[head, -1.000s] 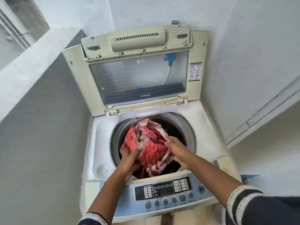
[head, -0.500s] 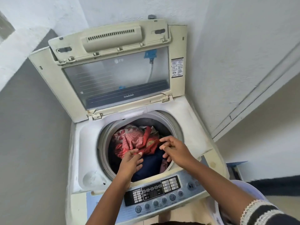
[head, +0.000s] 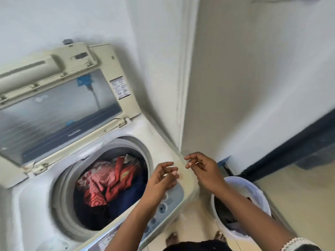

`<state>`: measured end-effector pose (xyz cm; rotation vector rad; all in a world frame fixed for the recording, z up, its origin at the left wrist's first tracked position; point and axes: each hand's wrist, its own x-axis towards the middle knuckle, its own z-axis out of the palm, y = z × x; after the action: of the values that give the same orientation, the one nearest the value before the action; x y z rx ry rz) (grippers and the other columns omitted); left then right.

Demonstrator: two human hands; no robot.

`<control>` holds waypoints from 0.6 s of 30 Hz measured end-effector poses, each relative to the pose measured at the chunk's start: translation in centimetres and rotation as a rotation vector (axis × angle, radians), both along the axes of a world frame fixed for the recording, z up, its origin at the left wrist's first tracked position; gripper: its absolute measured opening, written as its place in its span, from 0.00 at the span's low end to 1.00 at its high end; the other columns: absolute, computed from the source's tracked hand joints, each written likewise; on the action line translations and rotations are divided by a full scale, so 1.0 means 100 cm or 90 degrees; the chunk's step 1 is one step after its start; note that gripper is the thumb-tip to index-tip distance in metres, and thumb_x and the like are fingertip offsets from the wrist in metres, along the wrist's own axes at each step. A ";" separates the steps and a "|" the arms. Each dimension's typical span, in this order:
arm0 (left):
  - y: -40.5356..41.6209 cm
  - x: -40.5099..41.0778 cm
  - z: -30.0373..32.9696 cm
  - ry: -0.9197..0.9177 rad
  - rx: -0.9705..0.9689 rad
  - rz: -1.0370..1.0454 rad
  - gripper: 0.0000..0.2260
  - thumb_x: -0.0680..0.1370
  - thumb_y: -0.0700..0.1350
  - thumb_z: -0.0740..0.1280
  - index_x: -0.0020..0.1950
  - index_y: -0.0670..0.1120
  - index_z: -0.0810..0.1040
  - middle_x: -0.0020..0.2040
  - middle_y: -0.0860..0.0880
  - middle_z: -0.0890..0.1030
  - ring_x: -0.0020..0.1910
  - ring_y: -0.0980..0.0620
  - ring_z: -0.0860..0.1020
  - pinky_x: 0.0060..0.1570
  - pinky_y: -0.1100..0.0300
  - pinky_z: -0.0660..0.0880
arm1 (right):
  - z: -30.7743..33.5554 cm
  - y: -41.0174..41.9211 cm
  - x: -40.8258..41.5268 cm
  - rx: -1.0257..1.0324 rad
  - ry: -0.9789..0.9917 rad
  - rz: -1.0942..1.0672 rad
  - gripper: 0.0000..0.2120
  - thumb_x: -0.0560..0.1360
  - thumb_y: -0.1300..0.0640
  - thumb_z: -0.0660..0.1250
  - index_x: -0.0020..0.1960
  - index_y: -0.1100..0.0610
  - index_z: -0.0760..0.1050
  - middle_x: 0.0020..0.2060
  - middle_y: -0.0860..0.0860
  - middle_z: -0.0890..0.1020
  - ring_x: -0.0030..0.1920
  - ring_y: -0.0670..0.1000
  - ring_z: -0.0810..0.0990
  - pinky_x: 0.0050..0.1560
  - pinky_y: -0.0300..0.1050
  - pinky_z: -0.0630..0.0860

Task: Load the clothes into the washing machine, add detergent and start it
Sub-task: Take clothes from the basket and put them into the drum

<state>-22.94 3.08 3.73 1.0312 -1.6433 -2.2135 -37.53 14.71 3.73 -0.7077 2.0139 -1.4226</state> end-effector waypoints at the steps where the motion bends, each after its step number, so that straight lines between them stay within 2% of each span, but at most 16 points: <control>1: 0.009 -0.009 0.003 0.003 0.005 -0.014 0.16 0.75 0.42 0.70 0.62 0.46 0.76 0.58 0.45 0.82 0.56 0.46 0.81 0.57 0.53 0.77 | -0.002 0.012 -0.006 0.003 0.001 -0.011 0.12 0.78 0.66 0.65 0.51 0.50 0.81 0.38 0.47 0.85 0.31 0.47 0.76 0.36 0.39 0.72; 3: 0.031 -0.030 0.009 0.006 0.007 -0.059 0.18 0.72 0.45 0.69 0.62 0.47 0.76 0.57 0.46 0.82 0.57 0.46 0.80 0.57 0.53 0.77 | -0.008 0.042 -0.021 0.018 -0.005 -0.031 0.13 0.78 0.67 0.65 0.51 0.50 0.81 0.38 0.47 0.84 0.32 0.46 0.78 0.36 0.38 0.73; 6: 0.061 -0.057 0.009 -0.003 0.004 -0.111 0.14 0.78 0.42 0.69 0.62 0.48 0.76 0.57 0.47 0.82 0.57 0.48 0.81 0.56 0.56 0.79 | -0.028 0.089 -0.041 0.055 -0.005 -0.051 0.14 0.78 0.68 0.65 0.51 0.50 0.80 0.39 0.48 0.85 0.42 0.49 0.83 0.46 0.40 0.78; 9: 0.092 -0.083 -0.001 -0.040 0.005 -0.158 0.11 0.80 0.41 0.66 0.62 0.48 0.76 0.57 0.47 0.82 0.56 0.50 0.81 0.50 0.63 0.78 | -0.056 0.142 -0.060 0.118 0.001 -0.088 0.16 0.77 0.69 0.65 0.50 0.47 0.80 0.39 0.46 0.85 0.43 0.46 0.83 0.50 0.43 0.79; 13: 0.127 -0.108 -0.024 -0.130 0.022 -0.218 0.10 0.79 0.42 0.67 0.60 0.49 0.76 0.56 0.46 0.81 0.54 0.51 0.81 0.50 0.63 0.78 | -0.098 0.206 -0.081 0.213 -0.032 -0.136 0.17 0.77 0.69 0.64 0.47 0.46 0.80 0.37 0.42 0.84 0.44 0.47 0.83 0.54 0.45 0.76; 15: 0.141 -0.122 -0.041 -0.182 0.029 -0.247 0.09 0.79 0.42 0.67 0.59 0.50 0.77 0.53 0.47 0.80 0.54 0.50 0.80 0.52 0.61 0.77 | -0.116 0.232 -0.093 0.261 -0.080 -0.165 0.16 0.75 0.70 0.63 0.47 0.50 0.81 0.36 0.46 0.84 0.44 0.49 0.83 0.52 0.43 0.75; 18: 0.157 -0.139 -0.069 -0.247 0.016 -0.272 0.09 0.79 0.43 0.67 0.58 0.53 0.77 0.52 0.49 0.80 0.55 0.48 0.80 0.55 0.57 0.77 | -0.143 0.260 -0.110 0.327 -0.139 -0.175 0.12 0.75 0.68 0.65 0.49 0.53 0.81 0.40 0.50 0.84 0.43 0.49 0.82 0.42 0.35 0.72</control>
<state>-36.88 18.80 -3.21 1.2808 -2.1820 -2.4051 -48.51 40.70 -10.60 -0.0551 2.2222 -0.9923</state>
